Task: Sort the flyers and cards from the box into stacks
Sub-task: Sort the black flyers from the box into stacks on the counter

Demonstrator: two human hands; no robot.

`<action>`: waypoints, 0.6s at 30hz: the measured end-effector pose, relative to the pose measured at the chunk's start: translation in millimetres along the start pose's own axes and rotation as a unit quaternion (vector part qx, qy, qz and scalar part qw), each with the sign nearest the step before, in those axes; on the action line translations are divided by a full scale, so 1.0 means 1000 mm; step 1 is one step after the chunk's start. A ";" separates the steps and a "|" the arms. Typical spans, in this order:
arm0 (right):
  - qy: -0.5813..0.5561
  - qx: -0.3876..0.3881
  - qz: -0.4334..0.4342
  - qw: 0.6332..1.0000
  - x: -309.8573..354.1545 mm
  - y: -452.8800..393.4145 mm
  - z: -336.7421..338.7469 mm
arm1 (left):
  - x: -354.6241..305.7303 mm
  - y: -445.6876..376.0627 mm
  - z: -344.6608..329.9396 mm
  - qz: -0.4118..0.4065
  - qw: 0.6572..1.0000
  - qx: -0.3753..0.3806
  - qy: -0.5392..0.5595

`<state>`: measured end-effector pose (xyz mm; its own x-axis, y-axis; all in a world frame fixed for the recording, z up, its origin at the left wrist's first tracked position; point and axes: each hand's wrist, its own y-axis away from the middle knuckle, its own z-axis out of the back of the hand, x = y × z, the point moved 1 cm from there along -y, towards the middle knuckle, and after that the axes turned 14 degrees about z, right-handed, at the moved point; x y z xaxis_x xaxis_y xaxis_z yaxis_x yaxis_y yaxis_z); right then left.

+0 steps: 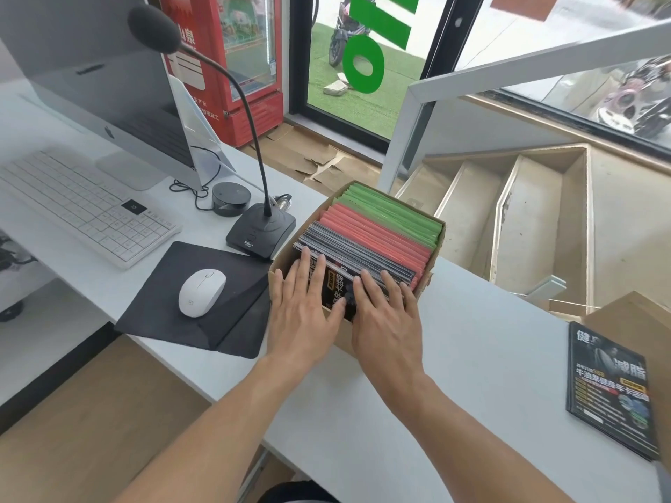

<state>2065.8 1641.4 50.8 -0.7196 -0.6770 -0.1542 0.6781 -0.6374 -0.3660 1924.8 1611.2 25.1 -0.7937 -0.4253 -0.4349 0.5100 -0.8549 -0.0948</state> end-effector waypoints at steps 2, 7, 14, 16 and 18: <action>-0.005 -0.001 0.001 1.000 0.000 0.000 0.000 | 0.000 0.000 0.000 0.000 1.000 -0.002 0.000; -0.036 -0.038 0.012 0.999 -0.002 -0.004 0.005 | -0.001 0.001 0.000 0.003 1.000 -0.008 0.016; -0.198 0.103 -0.037 0.974 -0.001 -0.018 0.018 | -0.002 0.001 0.004 0.006 0.999 0.006 0.038; -0.187 0.123 -0.027 0.974 -0.007 -0.022 0.022 | -0.003 0.000 0.005 0.014 0.999 0.020 0.048; -0.195 0.096 -0.049 0.975 -0.013 -0.019 0.028 | -0.004 0.001 0.010 0.012 0.995 0.030 0.094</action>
<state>2066.0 1652.2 85.4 -0.6958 -0.6741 0.2479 0.6513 -0.7377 -0.1780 1925.3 1608.8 36.0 -0.7017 -0.3880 -0.5975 0.5035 -0.8634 -0.0306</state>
